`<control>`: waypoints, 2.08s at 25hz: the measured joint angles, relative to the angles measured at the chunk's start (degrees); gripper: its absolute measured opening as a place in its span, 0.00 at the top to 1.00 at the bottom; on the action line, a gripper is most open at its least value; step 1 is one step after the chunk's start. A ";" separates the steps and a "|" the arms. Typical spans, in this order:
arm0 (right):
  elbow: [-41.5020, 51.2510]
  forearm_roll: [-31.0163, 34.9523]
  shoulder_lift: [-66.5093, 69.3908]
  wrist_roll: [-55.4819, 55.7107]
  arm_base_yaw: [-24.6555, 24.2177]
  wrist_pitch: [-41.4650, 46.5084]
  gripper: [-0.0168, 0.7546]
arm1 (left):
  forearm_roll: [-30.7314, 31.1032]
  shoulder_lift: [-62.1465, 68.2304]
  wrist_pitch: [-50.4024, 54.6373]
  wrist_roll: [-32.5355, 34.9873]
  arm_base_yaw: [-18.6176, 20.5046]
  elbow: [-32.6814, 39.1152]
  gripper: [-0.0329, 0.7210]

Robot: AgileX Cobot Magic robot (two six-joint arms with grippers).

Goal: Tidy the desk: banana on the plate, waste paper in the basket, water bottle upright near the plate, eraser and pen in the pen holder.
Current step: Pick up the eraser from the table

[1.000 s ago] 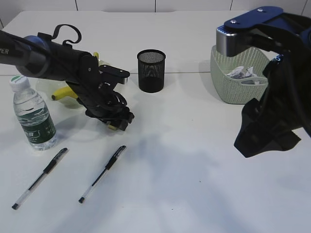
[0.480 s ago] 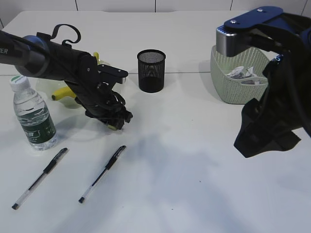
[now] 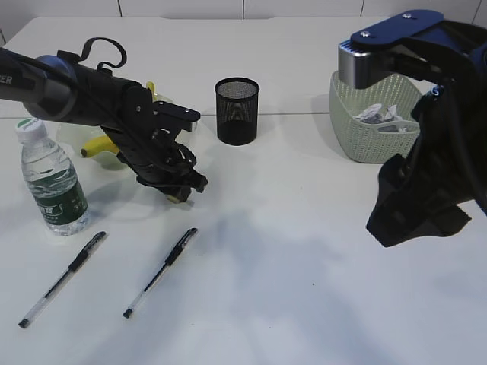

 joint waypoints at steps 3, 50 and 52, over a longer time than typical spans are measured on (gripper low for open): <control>0.00 0.00 0.00 0.00 0.00 0.00 0.38 | 0.00 0.00 0.22 0.00 0.00 0.00 0.64; 0.00 0.00 0.00 0.00 0.00 0.00 0.38 | 0.71 -0.76 0.31 -0.10 0.00 0.00 0.47; 0.00 0.00 0.00 0.00 0.00 0.00 0.38 | 0.71 -0.51 0.31 -0.10 0.00 0.00 0.47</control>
